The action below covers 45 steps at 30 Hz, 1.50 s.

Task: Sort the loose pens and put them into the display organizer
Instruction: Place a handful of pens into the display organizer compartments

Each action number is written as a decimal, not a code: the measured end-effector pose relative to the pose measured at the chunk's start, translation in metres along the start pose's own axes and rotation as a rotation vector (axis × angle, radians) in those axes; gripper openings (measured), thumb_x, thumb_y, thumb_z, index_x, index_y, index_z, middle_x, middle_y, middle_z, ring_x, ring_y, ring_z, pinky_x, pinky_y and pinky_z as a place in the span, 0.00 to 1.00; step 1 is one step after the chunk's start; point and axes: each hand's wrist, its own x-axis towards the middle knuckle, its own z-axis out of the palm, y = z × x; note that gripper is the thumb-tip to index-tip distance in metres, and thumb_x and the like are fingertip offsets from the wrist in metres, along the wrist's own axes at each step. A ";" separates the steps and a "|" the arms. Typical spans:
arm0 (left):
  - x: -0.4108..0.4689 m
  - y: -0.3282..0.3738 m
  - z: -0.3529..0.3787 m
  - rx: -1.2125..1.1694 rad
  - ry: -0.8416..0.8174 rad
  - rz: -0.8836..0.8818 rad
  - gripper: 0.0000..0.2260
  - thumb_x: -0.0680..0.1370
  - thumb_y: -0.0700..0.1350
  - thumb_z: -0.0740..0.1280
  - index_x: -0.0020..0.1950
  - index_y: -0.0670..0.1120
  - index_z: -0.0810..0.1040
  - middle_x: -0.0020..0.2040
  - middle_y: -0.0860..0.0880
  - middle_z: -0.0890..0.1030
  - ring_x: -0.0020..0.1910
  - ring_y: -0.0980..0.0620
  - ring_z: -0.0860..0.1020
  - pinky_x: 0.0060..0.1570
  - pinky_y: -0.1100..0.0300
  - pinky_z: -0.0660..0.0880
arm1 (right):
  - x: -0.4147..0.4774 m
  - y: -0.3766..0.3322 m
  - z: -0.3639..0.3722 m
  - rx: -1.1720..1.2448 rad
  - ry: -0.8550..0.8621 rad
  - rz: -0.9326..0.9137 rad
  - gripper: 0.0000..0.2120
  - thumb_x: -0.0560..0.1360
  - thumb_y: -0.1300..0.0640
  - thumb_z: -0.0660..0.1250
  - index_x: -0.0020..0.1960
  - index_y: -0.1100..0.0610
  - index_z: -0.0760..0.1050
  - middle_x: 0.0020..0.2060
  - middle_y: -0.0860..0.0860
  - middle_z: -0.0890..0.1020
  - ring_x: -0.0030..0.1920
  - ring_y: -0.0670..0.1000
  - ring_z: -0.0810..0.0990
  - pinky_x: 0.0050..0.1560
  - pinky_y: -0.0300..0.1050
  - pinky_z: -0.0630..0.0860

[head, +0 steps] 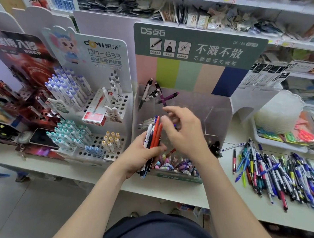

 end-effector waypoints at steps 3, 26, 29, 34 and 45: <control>0.000 0.006 0.006 0.140 -0.065 0.021 0.16 0.80 0.35 0.71 0.65 0.48 0.76 0.42 0.48 0.83 0.38 0.53 0.79 0.38 0.59 0.78 | -0.010 0.004 0.005 -0.005 -0.233 0.043 0.13 0.78 0.36 0.68 0.60 0.36 0.83 0.62 0.44 0.71 0.68 0.50 0.67 0.71 0.51 0.69; 0.007 0.013 0.016 0.497 -0.149 0.025 0.17 0.74 0.47 0.75 0.60 0.55 0.75 0.49 0.47 0.86 0.45 0.39 0.86 0.42 0.34 0.82 | -0.008 0.012 -0.024 0.502 0.356 0.310 0.18 0.86 0.44 0.63 0.47 0.55 0.81 0.33 0.52 0.85 0.36 0.52 0.84 0.40 0.49 0.81; 0.005 0.010 0.016 0.496 -0.133 0.040 0.18 0.76 0.44 0.72 0.62 0.56 0.72 0.50 0.48 0.87 0.46 0.38 0.86 0.41 0.34 0.82 | -0.006 0.008 -0.033 0.743 0.460 0.287 0.16 0.86 0.43 0.58 0.50 0.55 0.72 0.29 0.51 0.76 0.31 0.54 0.79 0.32 0.49 0.77; 0.003 0.016 0.020 0.580 -0.084 0.095 0.36 0.76 0.39 0.71 0.76 0.64 0.60 0.52 0.48 0.84 0.35 0.49 0.84 0.31 0.57 0.79 | -0.011 0.017 -0.029 0.094 -0.006 0.178 0.07 0.81 0.51 0.70 0.45 0.50 0.81 0.37 0.47 0.80 0.37 0.44 0.77 0.37 0.43 0.75; 0.001 0.012 0.013 0.760 -0.122 0.128 0.38 0.72 0.46 0.75 0.76 0.67 0.61 0.50 0.51 0.85 0.46 0.52 0.83 0.45 0.53 0.82 | -0.022 0.020 -0.038 0.157 -0.409 0.331 0.08 0.75 0.59 0.70 0.42 0.52 0.87 0.33 0.51 0.82 0.29 0.46 0.74 0.34 0.42 0.73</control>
